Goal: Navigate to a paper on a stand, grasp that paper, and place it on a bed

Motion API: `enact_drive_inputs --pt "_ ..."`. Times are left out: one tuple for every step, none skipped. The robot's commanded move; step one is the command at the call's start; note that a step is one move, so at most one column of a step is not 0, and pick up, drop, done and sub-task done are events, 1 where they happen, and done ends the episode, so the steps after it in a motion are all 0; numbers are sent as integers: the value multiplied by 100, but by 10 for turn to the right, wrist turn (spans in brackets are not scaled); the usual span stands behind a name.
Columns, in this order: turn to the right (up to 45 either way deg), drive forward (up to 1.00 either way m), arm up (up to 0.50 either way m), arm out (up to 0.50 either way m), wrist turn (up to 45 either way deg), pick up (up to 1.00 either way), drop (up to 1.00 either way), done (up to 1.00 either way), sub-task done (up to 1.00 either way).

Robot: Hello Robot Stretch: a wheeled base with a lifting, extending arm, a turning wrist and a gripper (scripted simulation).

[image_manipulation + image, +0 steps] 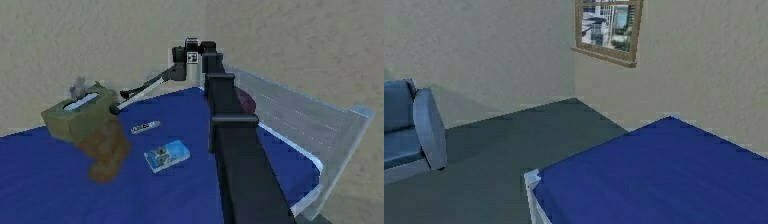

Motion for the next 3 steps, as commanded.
enact_drive_inputs --pt "0 0 -26 0 0 0 0 0 0" --pt "0 0 -32 0 0 0 0 0 0" --pt "0 0 0 0 0 0 100 0 0"
